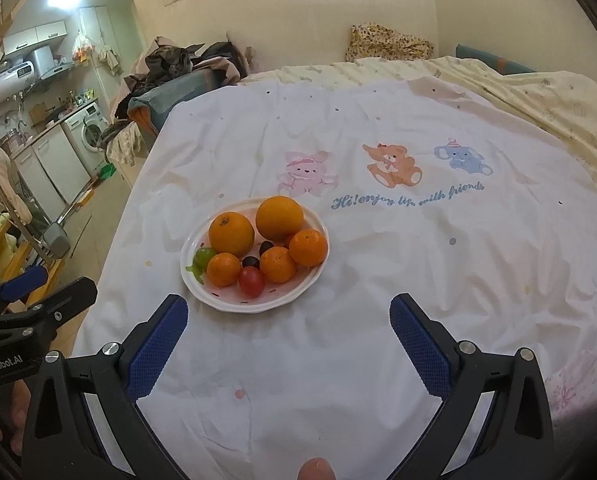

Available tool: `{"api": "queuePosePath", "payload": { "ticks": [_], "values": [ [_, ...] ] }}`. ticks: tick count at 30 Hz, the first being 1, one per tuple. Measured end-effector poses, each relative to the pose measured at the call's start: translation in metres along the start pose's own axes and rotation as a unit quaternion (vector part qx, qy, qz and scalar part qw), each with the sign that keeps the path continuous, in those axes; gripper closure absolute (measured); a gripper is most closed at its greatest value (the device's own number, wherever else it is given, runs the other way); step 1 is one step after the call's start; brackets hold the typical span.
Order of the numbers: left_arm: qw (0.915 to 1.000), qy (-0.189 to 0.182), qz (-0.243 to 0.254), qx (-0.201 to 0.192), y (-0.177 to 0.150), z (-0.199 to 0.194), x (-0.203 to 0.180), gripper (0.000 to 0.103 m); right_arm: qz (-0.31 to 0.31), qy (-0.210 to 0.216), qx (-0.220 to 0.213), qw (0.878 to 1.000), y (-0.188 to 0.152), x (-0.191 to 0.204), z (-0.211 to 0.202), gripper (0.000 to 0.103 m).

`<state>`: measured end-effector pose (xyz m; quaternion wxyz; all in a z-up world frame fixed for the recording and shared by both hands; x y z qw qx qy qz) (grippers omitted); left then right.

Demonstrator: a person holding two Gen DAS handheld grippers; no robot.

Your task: Organize fruits

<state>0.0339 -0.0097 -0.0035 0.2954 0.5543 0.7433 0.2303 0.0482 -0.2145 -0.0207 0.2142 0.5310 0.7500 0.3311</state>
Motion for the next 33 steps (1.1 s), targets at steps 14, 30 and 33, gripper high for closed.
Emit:
{"api": "queuePosePath", "payload": {
  "ticks": [14,30,33],
  "values": [
    [1.0000,0.004,-0.005,0.003,-0.0008,0.0030,0.0034,0.001,0.007,0.005,-0.003,1.000,0.0016,-0.0010,-0.0022,0.000],
    [1.0000,0.005,-0.006,0.003,0.0006,0.0032,0.0039,0.001,0.012,0.005,-0.005,1.000,0.0028,-0.0016,-0.0044,0.000],
    [1.0000,0.004,-0.007,0.003,0.0010,0.0031,0.0040,0.001,0.011,0.005,-0.005,1.000,0.0031,-0.0016,-0.0049,0.000]
  ]
}}
Point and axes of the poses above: each gripper's, at about its wrist camera, not at the fingertips, and z roughly the way its jaws point, x to its left, y to its top, the point moved 2 cm from there along z, roughly the way its jaws point, and after that the axes turned 12 degrees about -z, right-handed, at the moved point
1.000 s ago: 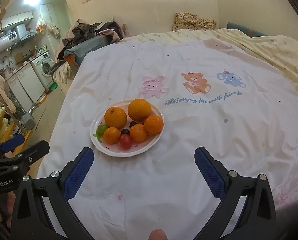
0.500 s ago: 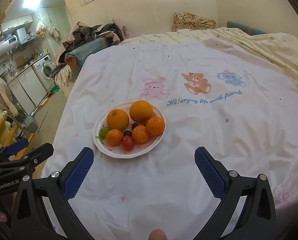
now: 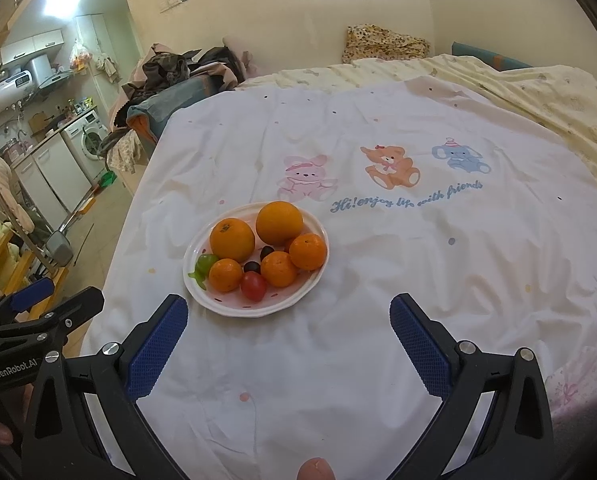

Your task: Organize fruits

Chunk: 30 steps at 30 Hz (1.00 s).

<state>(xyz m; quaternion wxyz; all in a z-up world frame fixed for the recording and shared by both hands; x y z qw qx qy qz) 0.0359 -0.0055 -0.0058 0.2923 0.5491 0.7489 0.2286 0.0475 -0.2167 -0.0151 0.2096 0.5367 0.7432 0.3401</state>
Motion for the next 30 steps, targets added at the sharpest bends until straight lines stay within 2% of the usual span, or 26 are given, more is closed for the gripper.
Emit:
{"api": "queuePosePath", "payload": {
  "ticks": [30],
  "values": [
    [1.0000,-0.002,-0.009,0.004,0.0014,0.0025,0.0025,0.001,-0.003,-0.004,0.004,1.000,-0.0011,-0.0003,0.0034,0.000]
  ]
}}
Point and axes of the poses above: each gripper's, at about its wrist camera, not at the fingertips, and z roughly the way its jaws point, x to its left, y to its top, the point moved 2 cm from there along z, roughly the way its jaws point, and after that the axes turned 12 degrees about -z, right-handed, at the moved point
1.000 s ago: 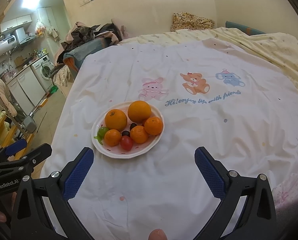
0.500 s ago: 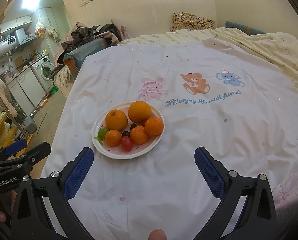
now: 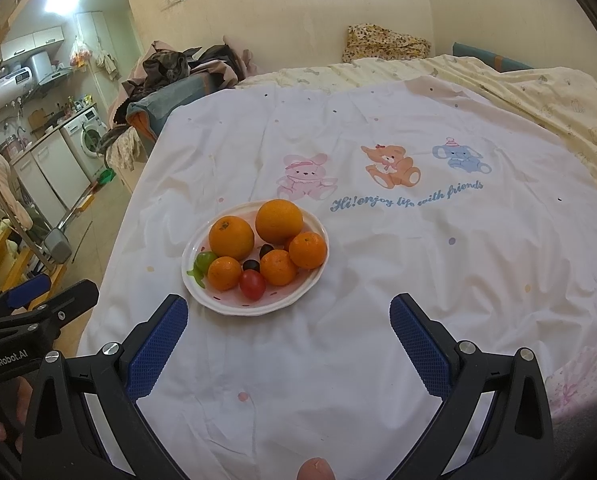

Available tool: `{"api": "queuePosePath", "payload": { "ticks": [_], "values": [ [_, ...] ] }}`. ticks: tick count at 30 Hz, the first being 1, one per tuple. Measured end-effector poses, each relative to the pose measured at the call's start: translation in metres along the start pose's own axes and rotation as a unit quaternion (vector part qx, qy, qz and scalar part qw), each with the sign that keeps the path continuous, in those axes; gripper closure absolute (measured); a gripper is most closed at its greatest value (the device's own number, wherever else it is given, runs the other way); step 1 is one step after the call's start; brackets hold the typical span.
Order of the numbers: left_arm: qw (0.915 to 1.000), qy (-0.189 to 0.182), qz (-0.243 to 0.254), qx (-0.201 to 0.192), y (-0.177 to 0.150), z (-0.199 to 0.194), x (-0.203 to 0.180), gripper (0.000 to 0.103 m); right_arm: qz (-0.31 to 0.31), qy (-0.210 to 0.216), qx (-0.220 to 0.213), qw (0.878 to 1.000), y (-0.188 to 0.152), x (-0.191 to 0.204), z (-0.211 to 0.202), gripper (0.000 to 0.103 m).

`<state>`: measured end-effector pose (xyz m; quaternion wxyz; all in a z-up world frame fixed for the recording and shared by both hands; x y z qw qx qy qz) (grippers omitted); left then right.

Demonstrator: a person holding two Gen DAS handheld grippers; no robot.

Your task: Organize fruits

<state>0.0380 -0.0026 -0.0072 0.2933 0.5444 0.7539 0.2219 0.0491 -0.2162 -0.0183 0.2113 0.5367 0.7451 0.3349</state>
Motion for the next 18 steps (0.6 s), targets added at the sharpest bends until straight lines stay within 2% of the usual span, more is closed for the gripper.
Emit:
{"api": "queuePosePath", "payload": {
  "ticks": [18],
  "values": [
    [1.0000,-0.004,-0.002,0.001,-0.0009,-0.0006,-0.0005,0.001,0.001,0.000,0.001,1.000,-0.0009,0.0008,0.0018,0.000]
  ]
}}
Point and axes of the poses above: each gripper's, at about its wrist camera, not at the fingertips, and z roughly the way its jaws point, x to its left, y to its top, the point moved 2 cm from there along z, roughly the way its jaws point, and after that the axes turned 12 degrees about -z, right-handed, at the moved point
